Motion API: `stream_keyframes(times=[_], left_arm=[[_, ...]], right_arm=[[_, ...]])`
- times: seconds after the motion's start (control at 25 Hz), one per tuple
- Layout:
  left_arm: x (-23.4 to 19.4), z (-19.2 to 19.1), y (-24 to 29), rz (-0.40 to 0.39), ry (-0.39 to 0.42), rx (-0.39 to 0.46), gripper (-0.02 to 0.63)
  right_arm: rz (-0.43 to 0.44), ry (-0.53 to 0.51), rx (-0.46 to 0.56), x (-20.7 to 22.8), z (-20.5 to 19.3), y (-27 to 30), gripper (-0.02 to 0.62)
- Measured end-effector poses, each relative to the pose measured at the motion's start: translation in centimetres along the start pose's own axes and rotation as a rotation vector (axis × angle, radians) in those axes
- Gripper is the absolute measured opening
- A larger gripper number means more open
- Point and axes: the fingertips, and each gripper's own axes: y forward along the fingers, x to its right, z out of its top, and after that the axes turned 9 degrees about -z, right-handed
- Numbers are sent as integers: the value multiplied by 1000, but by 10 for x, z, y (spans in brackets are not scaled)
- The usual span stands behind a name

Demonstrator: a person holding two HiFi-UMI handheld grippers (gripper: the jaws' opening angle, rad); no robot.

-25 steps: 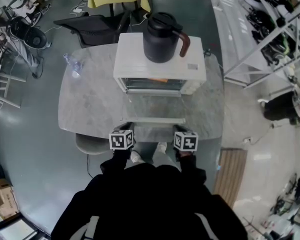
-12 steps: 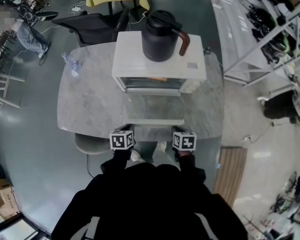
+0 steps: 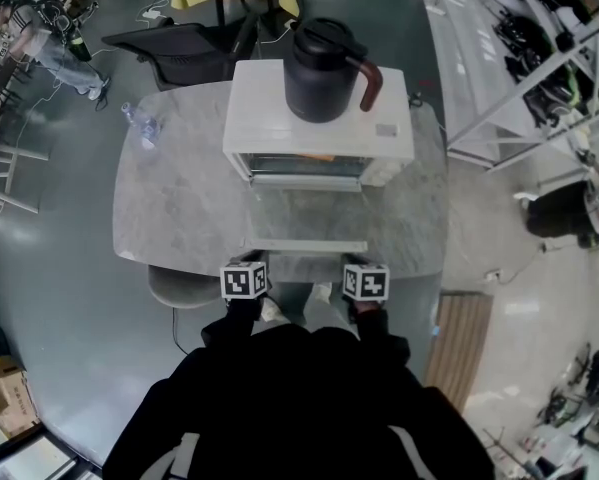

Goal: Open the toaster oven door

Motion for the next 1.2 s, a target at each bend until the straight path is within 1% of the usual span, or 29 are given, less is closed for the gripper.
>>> stream_keyframes(times=[0.16,0.4,1.2], left_arm=[[-2,-4,3,-3,-4,-13,3],[-4,-9,7,-9,-21,-29,3],[-14,-24,20,1,-61,-77,3]], right_arm=[[0,-2,-18,1,-6,6,3],[-11,-6,-25,1,-6,8,2],[-15,-5,-85,4,-24,30,3]])
